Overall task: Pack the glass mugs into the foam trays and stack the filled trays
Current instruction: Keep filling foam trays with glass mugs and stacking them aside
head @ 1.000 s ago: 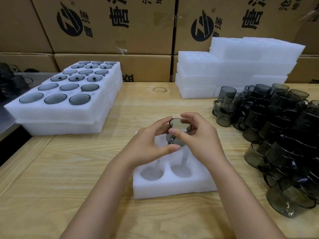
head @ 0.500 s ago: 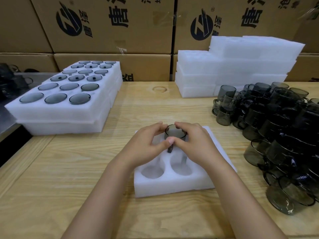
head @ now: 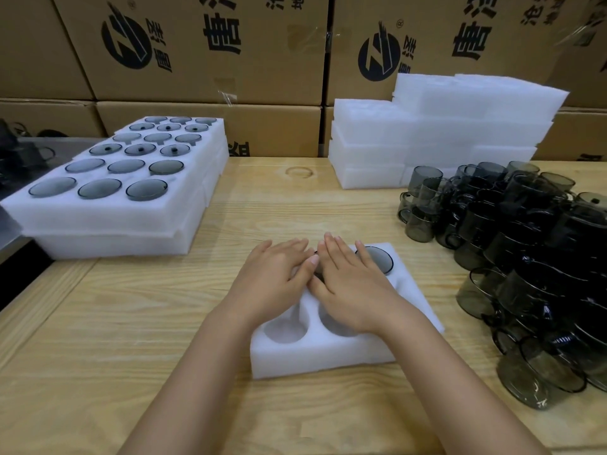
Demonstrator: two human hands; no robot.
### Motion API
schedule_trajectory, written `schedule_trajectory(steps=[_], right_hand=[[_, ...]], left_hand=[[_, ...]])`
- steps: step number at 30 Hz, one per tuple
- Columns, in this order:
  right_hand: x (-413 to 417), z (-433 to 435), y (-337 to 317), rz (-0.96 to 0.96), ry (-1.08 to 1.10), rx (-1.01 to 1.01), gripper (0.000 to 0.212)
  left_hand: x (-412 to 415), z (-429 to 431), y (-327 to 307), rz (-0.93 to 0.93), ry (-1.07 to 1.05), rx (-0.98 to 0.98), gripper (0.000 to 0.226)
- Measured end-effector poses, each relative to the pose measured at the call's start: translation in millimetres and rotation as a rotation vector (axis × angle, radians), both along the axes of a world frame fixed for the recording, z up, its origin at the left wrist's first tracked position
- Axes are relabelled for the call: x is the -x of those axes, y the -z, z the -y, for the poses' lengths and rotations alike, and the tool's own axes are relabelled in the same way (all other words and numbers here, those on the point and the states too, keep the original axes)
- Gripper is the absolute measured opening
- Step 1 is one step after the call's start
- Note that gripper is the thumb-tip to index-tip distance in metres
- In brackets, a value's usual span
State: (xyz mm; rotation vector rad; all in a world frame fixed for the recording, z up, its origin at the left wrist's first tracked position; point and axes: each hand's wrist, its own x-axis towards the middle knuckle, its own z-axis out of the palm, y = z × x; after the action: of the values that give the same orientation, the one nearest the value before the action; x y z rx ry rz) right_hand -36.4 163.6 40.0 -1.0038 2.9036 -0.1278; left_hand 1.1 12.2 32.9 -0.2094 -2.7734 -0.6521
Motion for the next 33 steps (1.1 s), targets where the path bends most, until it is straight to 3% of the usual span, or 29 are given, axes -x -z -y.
schedule_trajectory(steps=[2,5,6,8,10,12,14,17,21,25,29,33], right_hand=[[1,0,1,0.001,-0.001,0.004,0.067],[2,-2,1,0.024,-0.004,0.024,0.068],[2,-2,0,0.043,-0.008,0.038,0.069],[4,-3,-3,0.107,-0.014,0.134,0.069],[9,-5,-10,0.203,0.046,0.390,0.060],[22,-9,-19,0.168,0.179,0.640,0.050],[45,-15,-29,-0.075,0.297,0.684,0.043],[88,-26,-44,-0.284,0.523,0.600,0.039],[131,-40,-51,-0.171,0.790,0.299,0.051],[149,-50,-48,-0.123,0.834,0.148,0.056],[151,-56,-43,-0.266,0.749,0.058,0.036],[142,-53,-47,-0.325,0.710,0.101,0.024]], left_hand=[[0,1,1,-0.015,-0.018,-0.152,0.031],[-4,10,4,-0.140,-0.044,-0.861,0.017],[-5,15,8,-0.171,-0.067,-1.018,0.017],[-4,24,19,-0.127,-0.118,-1.203,0.020],[0,29,28,-0.061,-0.140,-1.317,0.025],[5,32,31,-0.017,-0.127,-1.345,0.029],[6,33,33,0.020,-0.103,-1.347,0.034],[8,35,37,0.031,-0.095,-1.369,0.033],[8,36,36,0.040,-0.092,-1.372,0.032],[8,36,37,0.039,-0.096,-1.355,0.034],[8,35,35,0.038,-0.109,-1.351,0.027],[7,33,34,0.031,-0.089,-1.384,0.019]])
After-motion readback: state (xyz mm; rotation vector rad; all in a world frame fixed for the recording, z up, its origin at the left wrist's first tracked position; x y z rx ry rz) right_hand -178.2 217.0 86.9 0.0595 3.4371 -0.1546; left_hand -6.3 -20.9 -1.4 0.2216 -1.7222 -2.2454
